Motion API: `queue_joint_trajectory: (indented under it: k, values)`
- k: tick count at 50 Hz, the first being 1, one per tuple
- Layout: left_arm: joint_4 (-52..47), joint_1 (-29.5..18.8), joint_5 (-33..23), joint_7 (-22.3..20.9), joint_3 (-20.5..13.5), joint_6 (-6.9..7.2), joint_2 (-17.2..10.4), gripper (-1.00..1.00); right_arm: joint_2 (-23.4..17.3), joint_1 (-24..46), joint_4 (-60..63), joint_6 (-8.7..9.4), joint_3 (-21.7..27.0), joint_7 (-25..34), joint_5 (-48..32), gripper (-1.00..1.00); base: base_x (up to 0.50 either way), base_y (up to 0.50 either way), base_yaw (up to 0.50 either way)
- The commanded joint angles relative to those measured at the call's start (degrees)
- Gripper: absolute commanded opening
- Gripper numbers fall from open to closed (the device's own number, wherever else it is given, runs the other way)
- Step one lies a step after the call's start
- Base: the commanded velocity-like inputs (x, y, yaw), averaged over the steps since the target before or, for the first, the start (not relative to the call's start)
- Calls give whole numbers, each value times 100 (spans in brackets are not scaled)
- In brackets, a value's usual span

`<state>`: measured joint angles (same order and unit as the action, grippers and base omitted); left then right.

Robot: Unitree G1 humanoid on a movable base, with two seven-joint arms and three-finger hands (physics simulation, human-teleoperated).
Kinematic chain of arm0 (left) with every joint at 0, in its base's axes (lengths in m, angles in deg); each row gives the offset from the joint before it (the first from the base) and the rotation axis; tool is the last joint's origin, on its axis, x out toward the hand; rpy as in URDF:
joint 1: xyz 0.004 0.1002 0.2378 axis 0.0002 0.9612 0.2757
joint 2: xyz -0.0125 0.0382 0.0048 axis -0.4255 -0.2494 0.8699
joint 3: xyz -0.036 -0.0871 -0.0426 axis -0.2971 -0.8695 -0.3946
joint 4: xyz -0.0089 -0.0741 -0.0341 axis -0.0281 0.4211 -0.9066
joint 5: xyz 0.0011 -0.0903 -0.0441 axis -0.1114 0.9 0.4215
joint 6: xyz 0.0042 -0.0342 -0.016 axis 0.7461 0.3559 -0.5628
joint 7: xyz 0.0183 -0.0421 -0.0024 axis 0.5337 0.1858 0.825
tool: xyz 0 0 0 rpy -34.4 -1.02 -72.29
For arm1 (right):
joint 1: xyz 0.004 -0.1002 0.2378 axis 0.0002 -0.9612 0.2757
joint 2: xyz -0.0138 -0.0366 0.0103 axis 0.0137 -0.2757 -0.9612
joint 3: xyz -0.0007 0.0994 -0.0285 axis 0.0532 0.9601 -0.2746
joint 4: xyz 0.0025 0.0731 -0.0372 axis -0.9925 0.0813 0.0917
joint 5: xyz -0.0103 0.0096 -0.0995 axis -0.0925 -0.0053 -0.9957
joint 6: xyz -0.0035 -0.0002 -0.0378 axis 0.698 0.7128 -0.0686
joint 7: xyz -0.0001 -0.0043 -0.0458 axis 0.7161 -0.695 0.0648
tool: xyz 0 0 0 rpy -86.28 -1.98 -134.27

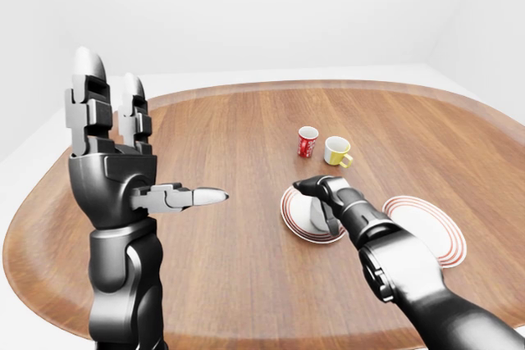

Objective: Put the white mug on the left plate.

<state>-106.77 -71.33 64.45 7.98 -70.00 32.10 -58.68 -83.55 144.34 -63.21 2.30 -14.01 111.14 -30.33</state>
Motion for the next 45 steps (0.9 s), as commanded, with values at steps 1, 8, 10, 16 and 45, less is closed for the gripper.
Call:
queue_joint_trajectory:
  k: [1, 8, 10, 16, 45]
  values:
    - [15, 10, -17, -12, 14, 0, 8, 100, -26, 47, 15, 0, 10, 247, 21, 100, 0, 0, 0]
    - [-14, 9, -11, -23, 4, 0, 5, 100, -52, 203, 33, 0, -15, 240, -6, 100, 0, 0, 0]
    - [-21, 10, -8, -24, 3, 0, 5, 100, -52, 284, 66, 0, -32, 286, -21, 100, 0, 0, 0]
    - [-37, 24, -17, -30, 18, 0, 11, 100, -85, 449, 99, 0, -75, 333, -122, 100, 0, 0, 0]
    - [-46, -6, -8, -6, 3, 0, 1, 100, 307, 665, 1304, 287, 1354, 1691, 7032, 100, 0, 0, 0]
